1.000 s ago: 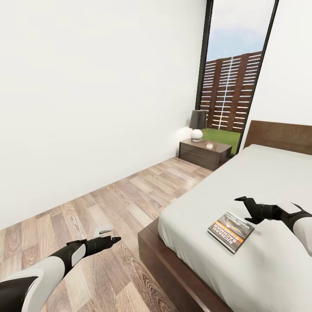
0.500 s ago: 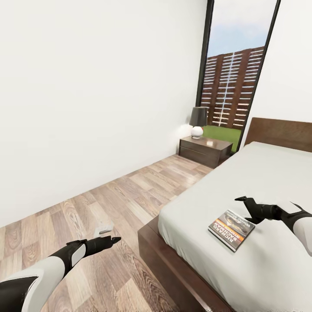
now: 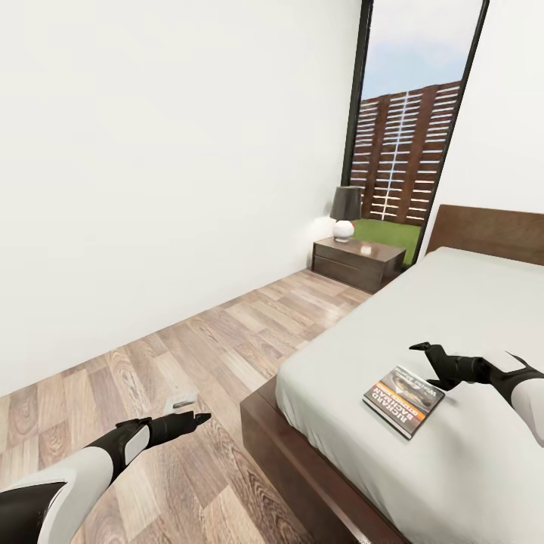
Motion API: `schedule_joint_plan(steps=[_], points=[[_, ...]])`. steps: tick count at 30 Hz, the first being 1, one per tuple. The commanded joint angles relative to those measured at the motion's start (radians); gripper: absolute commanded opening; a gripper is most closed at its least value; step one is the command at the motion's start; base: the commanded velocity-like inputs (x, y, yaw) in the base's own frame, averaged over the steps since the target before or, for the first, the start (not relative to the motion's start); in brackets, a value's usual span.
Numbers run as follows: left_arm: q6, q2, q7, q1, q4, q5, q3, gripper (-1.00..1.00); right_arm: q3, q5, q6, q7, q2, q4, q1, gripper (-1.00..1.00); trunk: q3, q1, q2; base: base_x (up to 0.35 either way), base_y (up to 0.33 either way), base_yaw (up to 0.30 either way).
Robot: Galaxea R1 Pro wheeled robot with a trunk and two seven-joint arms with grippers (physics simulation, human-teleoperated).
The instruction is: In the bedroom, move the book from the bed onto either nightstand, and place the two sandals side by side next to the bed.
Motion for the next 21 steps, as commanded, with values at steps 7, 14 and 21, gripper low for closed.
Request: schedule_joint_plan(steps=[7,14,21], points=[[0.01,0.0,-0.003,0.0,-0.001,0.005,0.008,1.0,0.0,0.004,0.004,0.004,0.0,-0.001,0.0,1.0,-0.001,0.0,0.0,0.0,0.0,0.0],[0.01,0.0,-0.003,0.0,-0.001,0.005,0.008,1.0,0.001,0.004,0.004,0.005,0.0,-0.002,0.0,1.0,-0.001,0.0,0.0,0.0,0.0,0.0],[0.01,0.0,-0.003,0.0,-0.001,0.005,0.008,1.0,0.001,0.004,0.004,0.005,0.0,-0.002,0.0,1.0,-0.001,0.0,0.0,0.0,0.0,0.0]])
